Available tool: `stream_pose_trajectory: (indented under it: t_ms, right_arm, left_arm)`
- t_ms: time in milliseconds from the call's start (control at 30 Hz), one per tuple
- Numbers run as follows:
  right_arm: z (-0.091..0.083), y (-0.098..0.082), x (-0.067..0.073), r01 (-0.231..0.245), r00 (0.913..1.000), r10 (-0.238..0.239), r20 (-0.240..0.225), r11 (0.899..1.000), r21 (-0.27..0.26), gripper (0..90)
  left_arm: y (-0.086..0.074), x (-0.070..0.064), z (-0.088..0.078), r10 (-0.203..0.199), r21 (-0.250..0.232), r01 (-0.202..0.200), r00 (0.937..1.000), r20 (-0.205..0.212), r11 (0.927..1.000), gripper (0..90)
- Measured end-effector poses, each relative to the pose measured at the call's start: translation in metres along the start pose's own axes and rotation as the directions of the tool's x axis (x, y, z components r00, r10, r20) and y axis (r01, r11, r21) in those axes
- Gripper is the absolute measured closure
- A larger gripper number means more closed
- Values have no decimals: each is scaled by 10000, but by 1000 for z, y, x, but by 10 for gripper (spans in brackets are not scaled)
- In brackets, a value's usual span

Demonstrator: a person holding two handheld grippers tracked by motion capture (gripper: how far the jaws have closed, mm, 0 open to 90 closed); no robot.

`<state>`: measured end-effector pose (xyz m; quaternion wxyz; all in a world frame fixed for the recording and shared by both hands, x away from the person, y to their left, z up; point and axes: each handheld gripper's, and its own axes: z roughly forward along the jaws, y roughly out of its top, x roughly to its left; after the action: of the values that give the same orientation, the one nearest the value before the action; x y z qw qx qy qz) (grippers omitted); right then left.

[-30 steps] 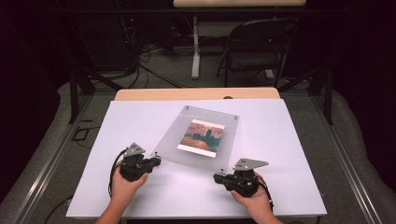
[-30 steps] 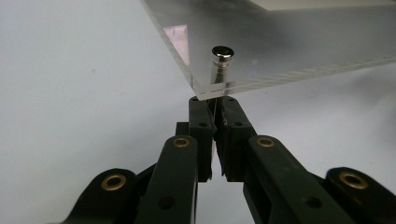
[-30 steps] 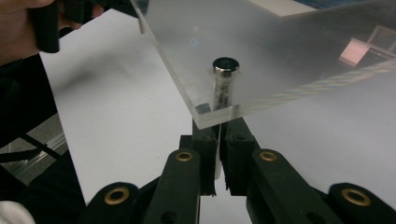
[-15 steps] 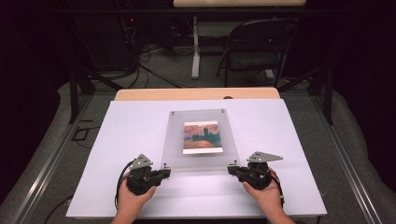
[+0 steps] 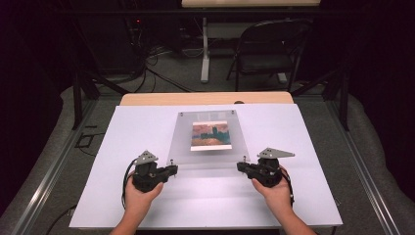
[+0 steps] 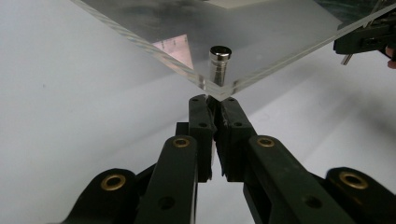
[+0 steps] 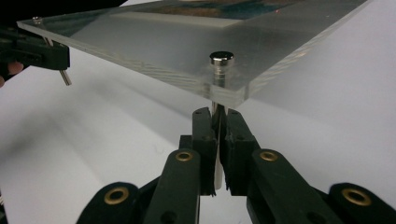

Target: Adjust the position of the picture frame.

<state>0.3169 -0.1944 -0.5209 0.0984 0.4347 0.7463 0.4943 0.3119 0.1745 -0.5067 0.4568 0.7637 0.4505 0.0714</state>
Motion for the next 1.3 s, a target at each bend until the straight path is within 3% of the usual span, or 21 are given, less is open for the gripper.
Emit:
stream_pose_trajectory:
  t_ms: [267,400,533,800,1000,1300]
  right_arm:
    - [13,16,-15,-343,9990,346,281,9993,-124,849]
    - [24,8,-20,-512,9979,516,389,9986,-103,846]
    - [31,0,-20,-359,9974,341,643,9990,267,844]
    - [36,-8,-21,-378,9962,351,796,9987,332,842]
    - [41,-7,-19,-84,9961,51,884,9993,375,846]
    - [42,-9,-26,-272,9944,229,1032,9988,408,842]
  left_arm:
    - [16,11,15,41,86,-39,9997,-258,10000,855]
    - [10,17,28,-66,242,80,9984,-567,9997,854]
    - [3,21,34,-127,399,148,9985,-538,9991,849]
    - [-2,22,40,54,490,-16,9969,-784,9988,849]
    - [-2,27,41,-83,361,115,9960,-891,9993,848]
    - [-3,25,48,28,525,13,9969,-786,9986,848]
